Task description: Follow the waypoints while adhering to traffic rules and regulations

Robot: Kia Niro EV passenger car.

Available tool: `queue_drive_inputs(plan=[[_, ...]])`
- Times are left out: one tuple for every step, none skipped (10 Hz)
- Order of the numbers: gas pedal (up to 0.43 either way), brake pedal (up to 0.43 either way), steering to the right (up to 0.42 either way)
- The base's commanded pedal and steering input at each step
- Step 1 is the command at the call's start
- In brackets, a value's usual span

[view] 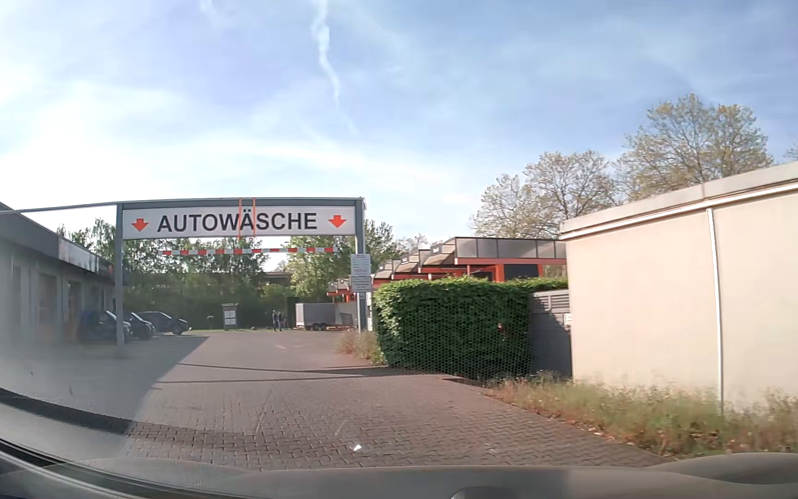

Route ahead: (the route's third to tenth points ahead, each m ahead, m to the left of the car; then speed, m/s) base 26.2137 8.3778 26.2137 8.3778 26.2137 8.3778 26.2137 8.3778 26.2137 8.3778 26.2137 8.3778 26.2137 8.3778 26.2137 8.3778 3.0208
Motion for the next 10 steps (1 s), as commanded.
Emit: queue_drive_inputs(plan=[[0.059, 0.000, -0.495], [0.059, 0.000, -0.481], [0.059, 0.000, -0.462], [0.059, 0.000, -0.439], [0.059, 0.000, -0.412], [0.059, 0.000, -0.390], [0.059, 0.000, -0.360], [0.059, 0.000, -0.333], [0.059, 0.000, -0.307], [0.059, 0.000, -0.285]])
